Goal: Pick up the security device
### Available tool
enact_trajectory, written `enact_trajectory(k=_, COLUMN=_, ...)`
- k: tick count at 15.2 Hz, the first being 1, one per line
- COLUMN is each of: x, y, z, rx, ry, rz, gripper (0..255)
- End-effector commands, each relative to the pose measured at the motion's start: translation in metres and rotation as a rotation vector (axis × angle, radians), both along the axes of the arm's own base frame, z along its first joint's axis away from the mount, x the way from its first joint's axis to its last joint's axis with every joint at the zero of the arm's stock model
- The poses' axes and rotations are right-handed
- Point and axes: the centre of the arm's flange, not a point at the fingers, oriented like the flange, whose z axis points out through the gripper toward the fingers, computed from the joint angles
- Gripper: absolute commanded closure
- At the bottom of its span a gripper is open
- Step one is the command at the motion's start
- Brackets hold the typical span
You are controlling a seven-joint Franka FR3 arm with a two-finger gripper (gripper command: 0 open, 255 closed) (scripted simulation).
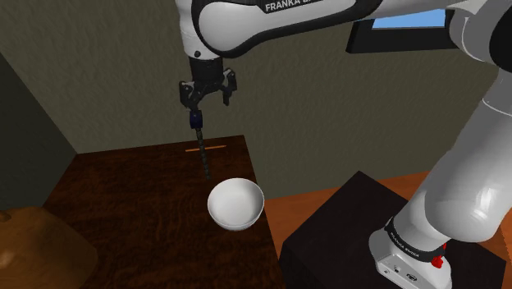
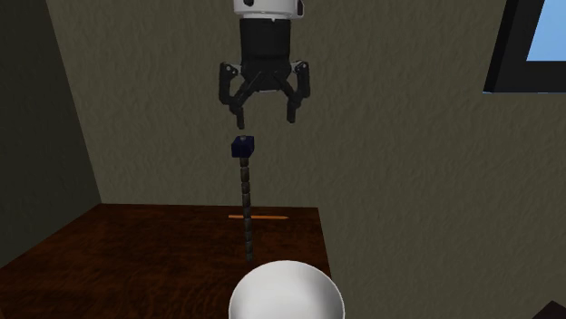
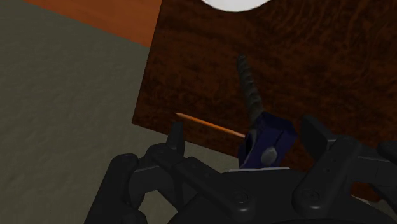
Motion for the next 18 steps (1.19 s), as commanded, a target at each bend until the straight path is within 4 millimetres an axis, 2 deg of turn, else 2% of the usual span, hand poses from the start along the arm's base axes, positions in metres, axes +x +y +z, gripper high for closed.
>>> enact_trajectory(k=1, x=0.014, y=0.021, z=-0.005, rx=-0.001, ry=-0.009, rz=0.004, gripper=0)
enact_trajectory(k=3, x=0.027, y=0.038, z=-0.009, rx=-0.002, ry=-0.015, rz=0.009, gripper=0)
enact_trajectory(k=10, x=0.027, y=0.038, z=-0.046, rx=-0.002, ry=-0.015, rz=0.009, gripper=0)
enact_trajectory(k=12, x=0.027, y=0.038, z=-0.049, rx=-0.002, ry=-0.015, rz=0.009, gripper=0)
enact_trajectory(k=13, x=0.028, y=0.039, z=-0.049, rx=-0.002, ry=-0.015, rz=0.009, gripper=255)
enact_trajectory(k=18, x=0.028, y=0.038, z=-0.048, rx=-0.002, ry=-0.015, rz=0.009, gripper=255)
